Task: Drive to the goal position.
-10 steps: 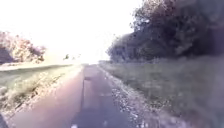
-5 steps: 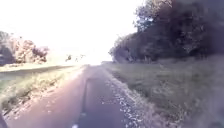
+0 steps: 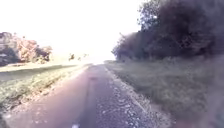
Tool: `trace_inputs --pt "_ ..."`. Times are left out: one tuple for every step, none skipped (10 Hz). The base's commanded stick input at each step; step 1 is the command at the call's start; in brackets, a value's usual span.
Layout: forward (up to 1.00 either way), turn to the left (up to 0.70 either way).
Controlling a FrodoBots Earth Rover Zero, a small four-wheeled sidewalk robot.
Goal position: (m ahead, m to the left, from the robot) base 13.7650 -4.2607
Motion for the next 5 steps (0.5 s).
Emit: trace_inputs --pt "0.7 0.14" --pt "0.7 0.13" --pt "0.7 0.12" --pt "0.7 0.03" --pt "0.7 0.01"
